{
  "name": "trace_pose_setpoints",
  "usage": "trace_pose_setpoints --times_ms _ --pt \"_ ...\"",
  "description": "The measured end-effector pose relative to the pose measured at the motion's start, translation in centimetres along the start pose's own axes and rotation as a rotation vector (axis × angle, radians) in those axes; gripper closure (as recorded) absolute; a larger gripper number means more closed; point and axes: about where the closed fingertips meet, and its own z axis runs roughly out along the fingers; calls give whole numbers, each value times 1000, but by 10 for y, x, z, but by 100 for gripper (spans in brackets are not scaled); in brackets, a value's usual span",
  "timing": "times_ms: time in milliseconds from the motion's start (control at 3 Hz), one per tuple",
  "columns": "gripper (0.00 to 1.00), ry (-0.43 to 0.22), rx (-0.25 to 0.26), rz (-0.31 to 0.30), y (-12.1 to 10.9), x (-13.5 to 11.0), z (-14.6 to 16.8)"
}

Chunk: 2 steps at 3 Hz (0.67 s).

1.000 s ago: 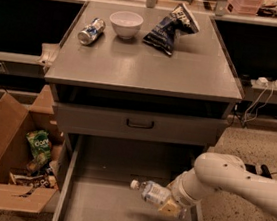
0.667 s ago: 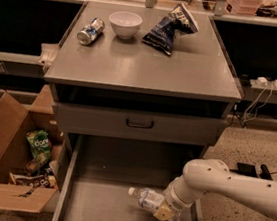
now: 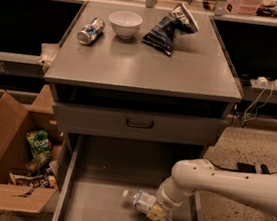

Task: Place blue plastic bottle into middle drawer

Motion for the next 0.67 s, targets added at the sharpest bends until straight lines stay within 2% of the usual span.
trace_pose_setpoints --times_ms 667 --pt "7 12 -32 -6 -2 -4 14"
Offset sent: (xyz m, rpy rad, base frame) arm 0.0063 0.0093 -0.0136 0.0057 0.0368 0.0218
